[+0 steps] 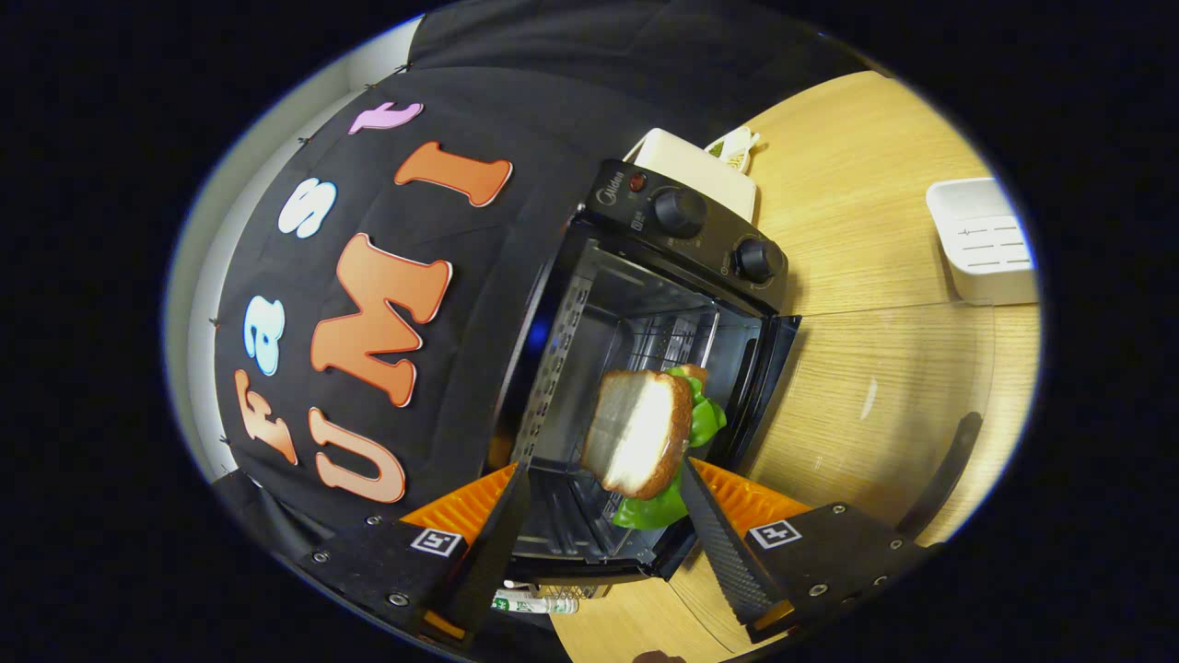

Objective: Open the toaster oven, put the food inside, and close the toaster oven door.

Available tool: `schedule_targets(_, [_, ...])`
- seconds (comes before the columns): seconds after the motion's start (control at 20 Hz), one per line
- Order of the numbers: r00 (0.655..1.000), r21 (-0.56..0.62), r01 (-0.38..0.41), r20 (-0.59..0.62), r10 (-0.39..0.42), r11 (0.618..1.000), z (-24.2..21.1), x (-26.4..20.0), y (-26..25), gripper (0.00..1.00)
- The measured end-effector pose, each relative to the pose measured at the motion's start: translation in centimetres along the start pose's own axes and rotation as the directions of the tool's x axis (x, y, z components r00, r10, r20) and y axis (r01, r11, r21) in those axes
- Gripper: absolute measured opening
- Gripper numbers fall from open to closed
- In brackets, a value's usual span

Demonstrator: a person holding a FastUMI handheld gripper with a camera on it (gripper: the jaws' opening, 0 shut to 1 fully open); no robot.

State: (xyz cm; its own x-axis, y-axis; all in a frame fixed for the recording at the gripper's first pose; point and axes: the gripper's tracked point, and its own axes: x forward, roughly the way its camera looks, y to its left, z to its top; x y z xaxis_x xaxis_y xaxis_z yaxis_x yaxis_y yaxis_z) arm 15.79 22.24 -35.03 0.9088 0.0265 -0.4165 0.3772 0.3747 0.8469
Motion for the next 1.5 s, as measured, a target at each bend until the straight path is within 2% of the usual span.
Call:
schedule_targets(0.15, [0.998, -0.022, -0.032, -0.052, 0.031, 0.999, -0.6, -3.9, -0.8, 0.98])
schedule_targets(0.25, [0.995, -0.052, -0.026, -0.097, 0.021, 0.998, -1.4, -6.7, -2.4, 0.98])
schedule_targets(0.4, [0.991, -0.204, -0.052, -0.128, 0.026, 0.978, -2.0, -10.5, -4.4, 0.98])
schedule_targets(0.5, [0.988, -0.325, -0.064, -0.155, 0.013, 0.944, -2.2, -12.5, -5.7, 0.98])
schedule_targets(0.6, [0.987, -0.448, -0.081, -0.162, 0.008, 0.890, -1.9, -14.1, -6.9, 0.98])
schedule_targets(0.65, [0.988, -0.531, -0.076, -0.154, -0.007, 0.844, -1.5, -14.7, -7.8, 0.98])
schedule_targets(0.8, [0.992, -0.748, -0.053, -0.115, -0.050, 0.661, -0.2, -15.3, -10.4, 0.98])
schedule_targets(0.85, [0.990, -0.803, -0.066, -0.129, -0.063, 0.593, -0.7, -15.4, -11.0, 0.98])
schedule_targets(0.95, [0.988, -0.890, -0.037, -0.101, -0.118, 0.454, -0.4, -15.0, -13.0, 0.98])
schedule_targets(1.0, [0.984, -0.905, -0.028, -0.099, -0.146, 0.424, -0.1, -14.7, -14.1, 0.99])
schedule_targets(1.1, [0.973, -0.904, -0.038, -0.131, -0.189, 0.426, -0.7, -13.7, -15.1, 0.99])
schedule_targets(1.15, [0.967, -0.909, -0.047, -0.145, -0.209, 0.415, -1.1, -13.3, -15.6, 0.99])
schedule_targets(1.3, [0.963, -0.933, -0.061, -0.148, -0.226, 0.354, -1.4, -11.8, -15.2, 0.99])
schedule_targets(1.5, [0.960, -0.947, -0.069, -0.149, -0.238, 0.315, -1.5, -10.4, -15.2, 0.99])
